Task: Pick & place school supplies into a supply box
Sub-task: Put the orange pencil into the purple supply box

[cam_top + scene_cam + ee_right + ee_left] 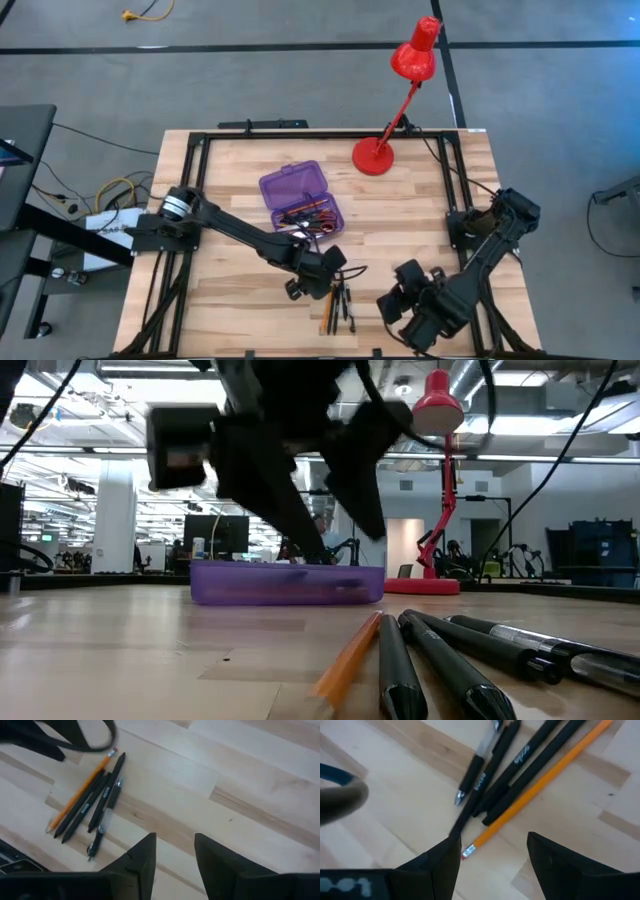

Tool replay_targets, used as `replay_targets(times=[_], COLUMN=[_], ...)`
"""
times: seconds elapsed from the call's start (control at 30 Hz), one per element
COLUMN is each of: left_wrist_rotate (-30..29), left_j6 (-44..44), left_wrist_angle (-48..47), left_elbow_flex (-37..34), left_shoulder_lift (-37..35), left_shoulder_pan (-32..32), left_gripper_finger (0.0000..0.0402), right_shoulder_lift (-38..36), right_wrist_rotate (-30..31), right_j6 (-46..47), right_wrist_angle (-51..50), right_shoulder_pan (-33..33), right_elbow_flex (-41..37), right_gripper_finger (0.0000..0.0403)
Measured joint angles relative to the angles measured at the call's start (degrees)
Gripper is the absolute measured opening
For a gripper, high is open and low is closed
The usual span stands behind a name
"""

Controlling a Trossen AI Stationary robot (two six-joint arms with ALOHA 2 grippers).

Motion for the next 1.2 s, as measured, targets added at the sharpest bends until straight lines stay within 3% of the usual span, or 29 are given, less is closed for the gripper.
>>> replay_targets(times=[0.27,1.2], left_wrist_rotate=[-1.13,3.89], left_j6=[0.03,5.09], left_wrist_angle=[-2.41,0.25], left_elbow_flex=[3.80,3.89], left_shoulder_lift=[6.34,7.03], left_shoulder_pan=[0.13,2.86], left_gripper_finger=[0.0217,0.0217], right_shoulder_lift=[0.00,-0.04], right_wrist_rotate=[-0.03,0.38], right_j6=[1.93,1.92], right_wrist_angle=[0.53,0.40], right_shoulder_pan=[1.00,1.38], right_elbow_flex=[0.00,0.00], right_gripper_finger=[0.0127,0.0127])
